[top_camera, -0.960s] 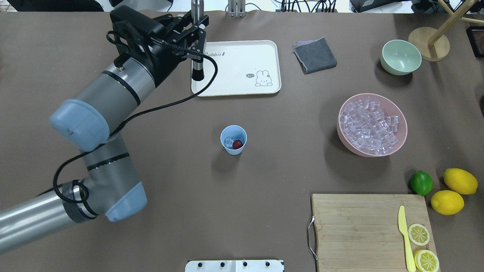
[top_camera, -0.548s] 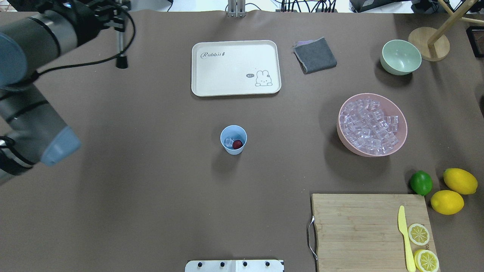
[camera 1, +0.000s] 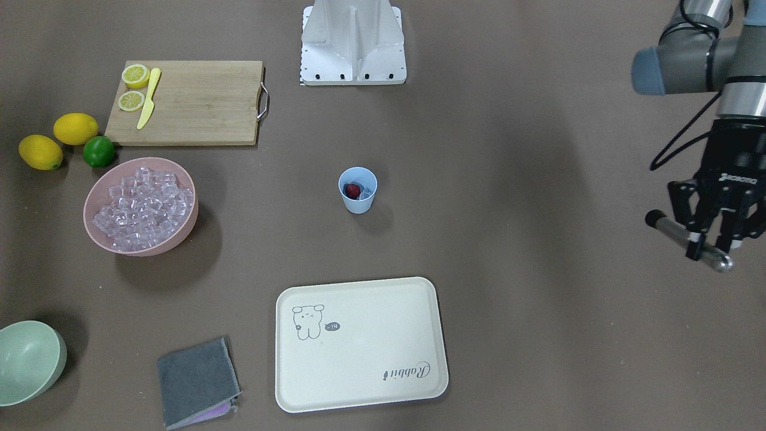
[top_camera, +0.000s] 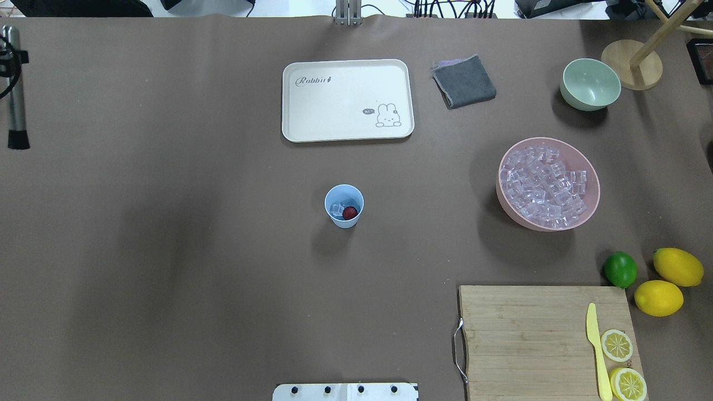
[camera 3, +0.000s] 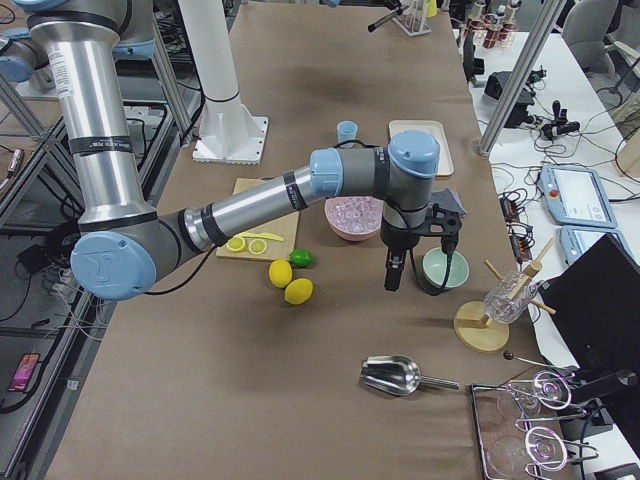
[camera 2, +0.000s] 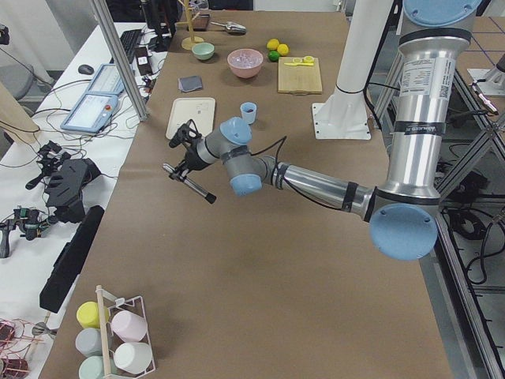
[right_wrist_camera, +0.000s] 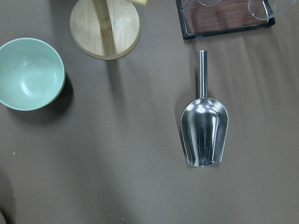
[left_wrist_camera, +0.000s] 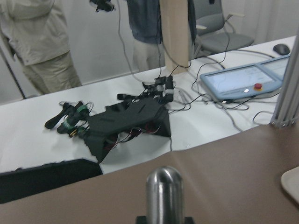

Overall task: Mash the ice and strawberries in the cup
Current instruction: 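Lay the pestle flat on the table edge with the left gripper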

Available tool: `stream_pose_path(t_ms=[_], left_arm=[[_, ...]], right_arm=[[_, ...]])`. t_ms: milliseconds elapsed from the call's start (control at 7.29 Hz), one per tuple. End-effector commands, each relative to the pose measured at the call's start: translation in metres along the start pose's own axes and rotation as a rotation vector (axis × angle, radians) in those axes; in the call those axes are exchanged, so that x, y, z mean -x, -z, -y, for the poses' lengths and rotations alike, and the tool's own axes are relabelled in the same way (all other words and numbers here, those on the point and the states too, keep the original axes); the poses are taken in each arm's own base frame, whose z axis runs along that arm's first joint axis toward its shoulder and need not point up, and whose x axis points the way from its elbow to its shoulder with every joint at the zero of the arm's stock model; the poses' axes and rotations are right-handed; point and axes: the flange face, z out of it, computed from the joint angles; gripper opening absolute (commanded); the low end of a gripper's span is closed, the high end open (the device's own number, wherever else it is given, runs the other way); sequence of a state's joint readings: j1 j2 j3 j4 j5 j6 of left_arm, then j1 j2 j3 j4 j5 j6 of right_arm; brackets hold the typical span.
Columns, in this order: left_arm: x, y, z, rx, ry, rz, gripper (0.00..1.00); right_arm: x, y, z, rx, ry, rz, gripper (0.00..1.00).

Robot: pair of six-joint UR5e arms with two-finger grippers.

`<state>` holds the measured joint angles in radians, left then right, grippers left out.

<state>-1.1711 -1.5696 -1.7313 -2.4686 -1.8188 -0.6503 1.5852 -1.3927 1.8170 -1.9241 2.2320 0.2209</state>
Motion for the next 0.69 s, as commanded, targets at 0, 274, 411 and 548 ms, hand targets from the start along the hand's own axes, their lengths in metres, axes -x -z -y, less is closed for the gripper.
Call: stream_pose_path(t_ms=[0, 274, 411, 548], left_arm=[[0.065, 0.013, -0.093, 0.179, 0.060, 0.065, 0.00], [0.085, 0.001, -0.125, 0.328, 0.108, 0.090, 0.00], [0.083, -0.005, -0.123, 0.404, 0.144, 0.075, 0.00], [0.079, -0.011, -0.124, 0.481, 0.177, 0.064, 0.00]], right_arm=[[0.006, 0.004, -0.003, -0.008, 0.013, 0.004, 1.00], [0.019, -0.002, -0.004, 0.001, 0.037, 0.004, 1.00], [0.024, -0.001, -0.005, -0.003, 0.050, 0.004, 1.00], [0.025, 0.001, -0.006, -0.008, 0.054, 0.002, 1.00]])
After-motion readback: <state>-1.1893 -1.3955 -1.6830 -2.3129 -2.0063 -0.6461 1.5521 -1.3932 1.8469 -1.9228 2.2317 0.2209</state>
